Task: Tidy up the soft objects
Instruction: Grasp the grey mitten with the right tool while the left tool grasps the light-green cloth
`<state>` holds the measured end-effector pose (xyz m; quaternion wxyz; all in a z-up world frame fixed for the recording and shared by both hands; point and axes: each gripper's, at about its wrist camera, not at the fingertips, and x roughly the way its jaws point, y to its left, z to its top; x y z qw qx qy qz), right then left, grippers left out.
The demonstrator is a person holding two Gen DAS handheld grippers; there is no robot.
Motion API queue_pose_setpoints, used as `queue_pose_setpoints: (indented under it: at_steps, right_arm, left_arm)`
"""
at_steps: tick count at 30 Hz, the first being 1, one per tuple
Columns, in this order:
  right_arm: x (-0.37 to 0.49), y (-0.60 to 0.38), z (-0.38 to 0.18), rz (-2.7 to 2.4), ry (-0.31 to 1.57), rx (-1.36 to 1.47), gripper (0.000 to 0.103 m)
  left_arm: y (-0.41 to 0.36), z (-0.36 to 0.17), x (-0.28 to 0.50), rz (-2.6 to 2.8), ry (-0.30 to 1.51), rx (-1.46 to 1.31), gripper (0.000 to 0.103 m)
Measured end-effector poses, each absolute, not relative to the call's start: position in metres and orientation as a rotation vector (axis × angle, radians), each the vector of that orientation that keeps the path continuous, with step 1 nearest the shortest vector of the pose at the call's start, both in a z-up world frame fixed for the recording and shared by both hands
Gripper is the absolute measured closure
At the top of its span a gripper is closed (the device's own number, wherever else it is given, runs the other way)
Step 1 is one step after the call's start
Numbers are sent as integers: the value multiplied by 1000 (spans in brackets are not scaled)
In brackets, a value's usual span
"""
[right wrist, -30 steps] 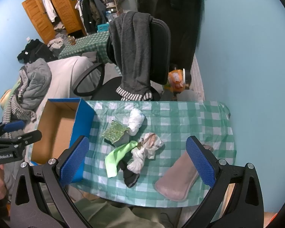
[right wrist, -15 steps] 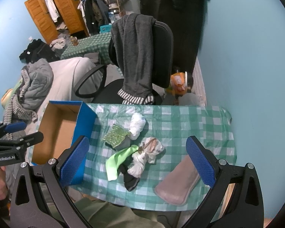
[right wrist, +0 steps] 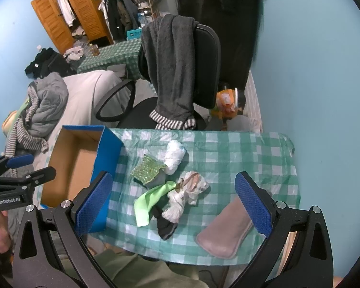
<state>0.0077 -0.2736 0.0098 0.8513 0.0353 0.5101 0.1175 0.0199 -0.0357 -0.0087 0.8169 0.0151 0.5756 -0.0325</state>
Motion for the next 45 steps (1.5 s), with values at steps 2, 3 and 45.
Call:
queue_pose_setpoints:
  at_steps: [2, 3, 45]
  right_arm:
    - [7, -274, 9, 246, 1075, 75, 2]
    - [6, -274, 7, 246, 1076, 75, 2]
    - [13, -398, -154, -33, 1372, 259, 2]
  left_arm:
    - [-34, -11, 17, -73, 1227, 33, 20]
    - [-34, -13, 14, -76, 1227, 32, 20]
    - [-116, -182, 40, -163, 1556, 130, 20]
